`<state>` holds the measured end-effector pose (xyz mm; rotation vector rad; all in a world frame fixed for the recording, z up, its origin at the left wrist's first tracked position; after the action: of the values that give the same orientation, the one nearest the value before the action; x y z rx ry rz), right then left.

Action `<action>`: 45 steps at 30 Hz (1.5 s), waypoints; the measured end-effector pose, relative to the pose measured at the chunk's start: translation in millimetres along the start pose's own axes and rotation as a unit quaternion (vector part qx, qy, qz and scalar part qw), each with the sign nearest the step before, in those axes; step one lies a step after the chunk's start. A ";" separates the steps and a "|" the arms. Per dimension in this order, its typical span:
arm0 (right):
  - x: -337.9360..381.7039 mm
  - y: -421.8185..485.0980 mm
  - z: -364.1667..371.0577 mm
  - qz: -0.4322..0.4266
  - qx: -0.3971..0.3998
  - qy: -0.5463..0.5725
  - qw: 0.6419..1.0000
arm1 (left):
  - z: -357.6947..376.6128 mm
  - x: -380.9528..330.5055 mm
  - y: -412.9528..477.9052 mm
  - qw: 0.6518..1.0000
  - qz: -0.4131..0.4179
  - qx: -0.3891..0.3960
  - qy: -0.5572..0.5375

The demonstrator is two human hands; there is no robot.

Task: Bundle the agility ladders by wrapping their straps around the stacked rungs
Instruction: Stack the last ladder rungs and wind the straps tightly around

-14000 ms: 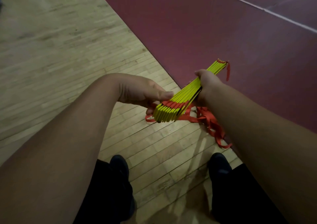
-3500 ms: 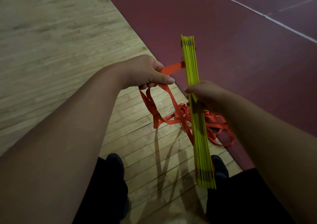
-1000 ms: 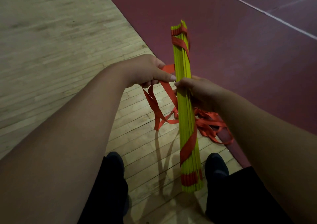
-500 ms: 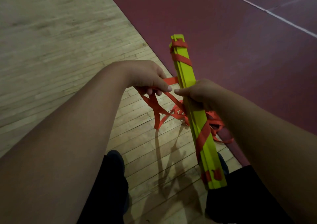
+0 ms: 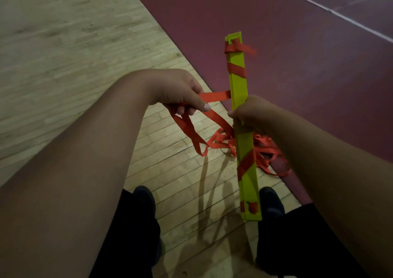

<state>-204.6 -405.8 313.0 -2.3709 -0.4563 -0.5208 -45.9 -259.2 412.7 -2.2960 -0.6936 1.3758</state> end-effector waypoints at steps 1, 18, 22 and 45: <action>-0.1 1.9 2.4 -0.007 0.014 0.010 1.000 | -1.8 -0.3 -0.4 1.000 0.008 -0.005 -0.011; 11.6 -10.4 10.1 -0.023 0.012 0.160 0.987 | -11.3 4.4 -1.2 0.998 0.029 -0.045 -0.022; 12.2 -9.6 8.9 -0.031 0.010 0.153 0.988 | -13.9 7.6 0.4 0.998 0.025 -0.051 -0.017; 24.4 -25.8 23.8 -0.058 0.136 0.241 0.959 | -12.6 15.6 9.1 0.998 0.020 -0.056 -0.011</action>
<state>-189.4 -366.8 321.5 -1.8785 -0.4100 -0.9913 -26.4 -258.2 402.4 -2.3975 -0.7535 1.4156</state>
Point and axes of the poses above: each hand's wrist, its own y-axis towards the middle knuckle, its own z-axis out of the palm, x = y × z, the point moved 4 cm from there along y, towards the middle knuckle, and after that the axes turned 12 degrees about -y, right-handed, at the moved point
